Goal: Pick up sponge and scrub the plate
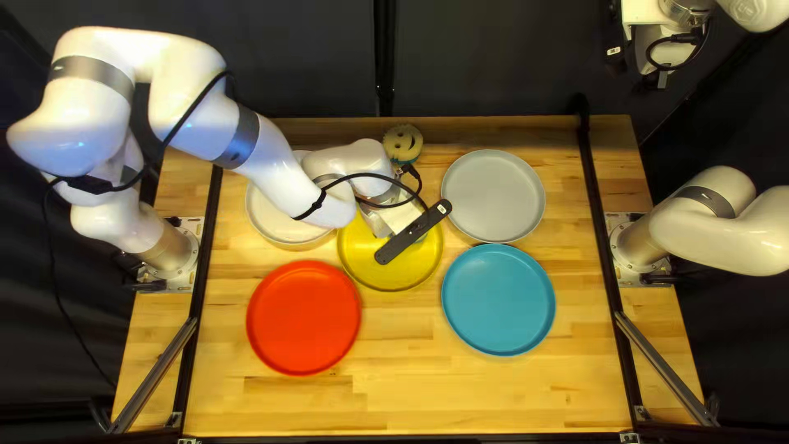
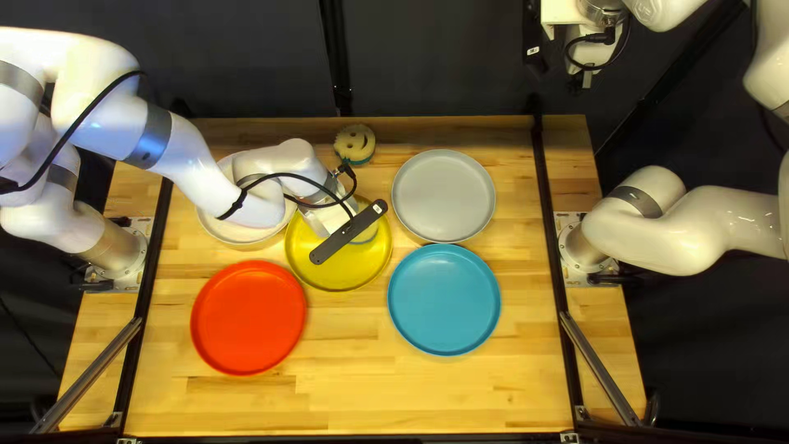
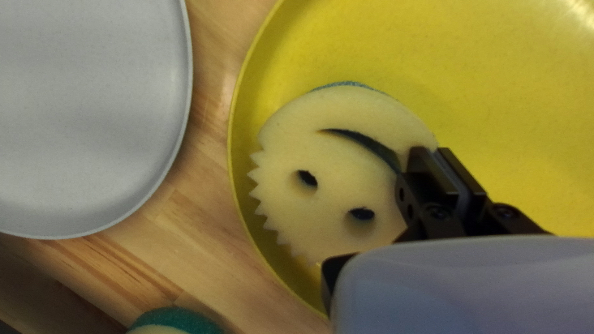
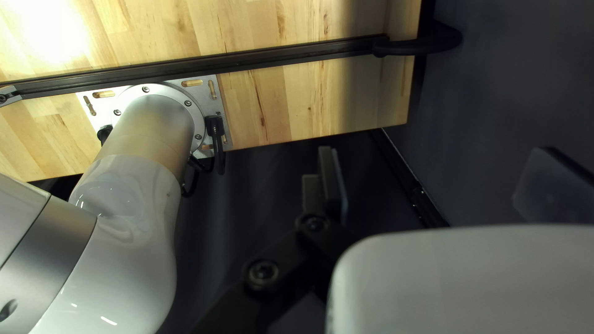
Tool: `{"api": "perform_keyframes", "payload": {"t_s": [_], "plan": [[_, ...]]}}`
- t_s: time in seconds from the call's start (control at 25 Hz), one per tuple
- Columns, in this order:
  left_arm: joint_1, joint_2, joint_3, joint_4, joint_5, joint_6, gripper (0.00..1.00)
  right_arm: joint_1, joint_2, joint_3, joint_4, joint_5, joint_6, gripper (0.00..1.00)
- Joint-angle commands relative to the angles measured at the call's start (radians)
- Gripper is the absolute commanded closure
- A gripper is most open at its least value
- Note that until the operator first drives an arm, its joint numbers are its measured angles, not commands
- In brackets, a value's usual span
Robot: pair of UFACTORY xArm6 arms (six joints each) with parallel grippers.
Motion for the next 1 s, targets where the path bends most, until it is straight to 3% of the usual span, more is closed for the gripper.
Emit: {"api": "perform_keyframes", "payload": {"t_s": [0.04, 0.24, 0.44, 1.0], "plan": [[-0.039, -0.013, 0.004, 0.030, -0.010, -0.047, 1.00, 0.000, 0.000, 0.000, 0.000, 0.000, 0.000, 0.00], [-0.071, -0.035, 0.042, 0.059, -0.037, -0.094, 1.00, 0.000, 0.000, 0.000, 0.000, 0.000, 0.000, 0.00], [-0.055, -0.058, 0.106, 0.030, -0.067, -0.067, 1.00, 0.000, 0.000, 0.000, 0.000, 0.000, 0.000, 0.00], [0.094, -0.154, 0.242, -0.075, -0.039, 0.074, 1.00, 0.000, 0.000, 0.000, 0.000, 0.000, 0.000, 0.00]]}}
